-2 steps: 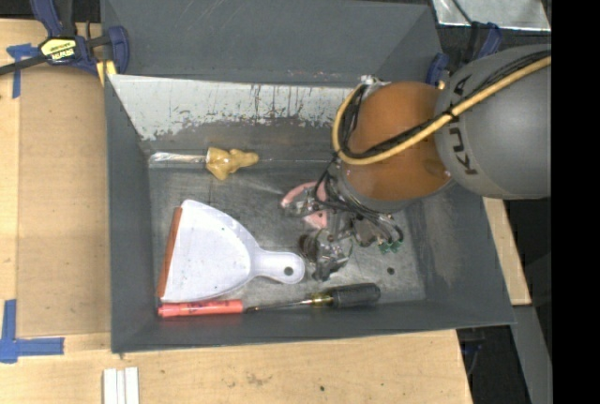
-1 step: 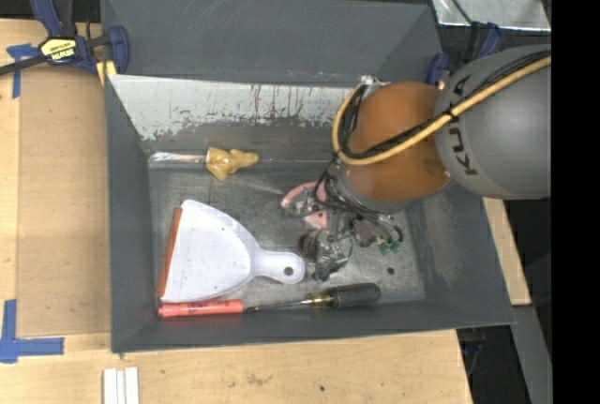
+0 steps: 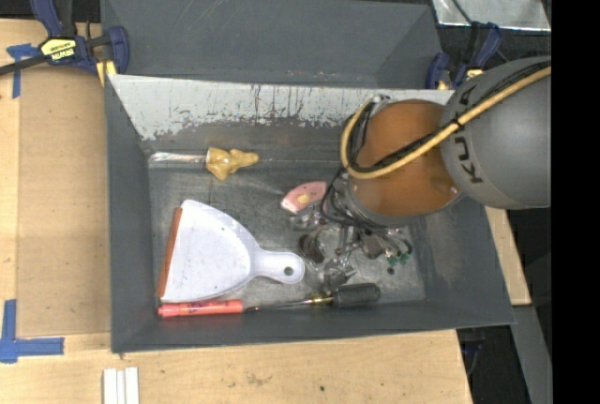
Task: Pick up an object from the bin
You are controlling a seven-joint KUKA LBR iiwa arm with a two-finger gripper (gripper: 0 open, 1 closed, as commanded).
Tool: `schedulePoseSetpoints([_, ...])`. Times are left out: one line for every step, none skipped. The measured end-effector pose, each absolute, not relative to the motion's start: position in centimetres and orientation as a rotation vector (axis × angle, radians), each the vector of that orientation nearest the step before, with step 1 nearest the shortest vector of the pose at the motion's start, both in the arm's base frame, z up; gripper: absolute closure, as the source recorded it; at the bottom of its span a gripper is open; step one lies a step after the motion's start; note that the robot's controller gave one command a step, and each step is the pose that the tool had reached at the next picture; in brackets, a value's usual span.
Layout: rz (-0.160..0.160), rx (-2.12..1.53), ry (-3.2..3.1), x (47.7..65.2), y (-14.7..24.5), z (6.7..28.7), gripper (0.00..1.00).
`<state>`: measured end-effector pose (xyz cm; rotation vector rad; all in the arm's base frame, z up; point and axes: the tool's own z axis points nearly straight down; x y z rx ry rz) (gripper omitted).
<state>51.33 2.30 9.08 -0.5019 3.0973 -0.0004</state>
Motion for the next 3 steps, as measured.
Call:
schedulePoseSetpoints([-0.001, -0.701, 3.035, 53.99, 3.13, 7.76, 1.0])
schedulePoseSetpoints([-0.001, -0.703, 3.051, 53.58, 2.97, 7.41, 0.0])
schedulePoseSetpoints([-0.001, -0.703, 3.051, 53.59, 2.96, 7.42, 0.0])
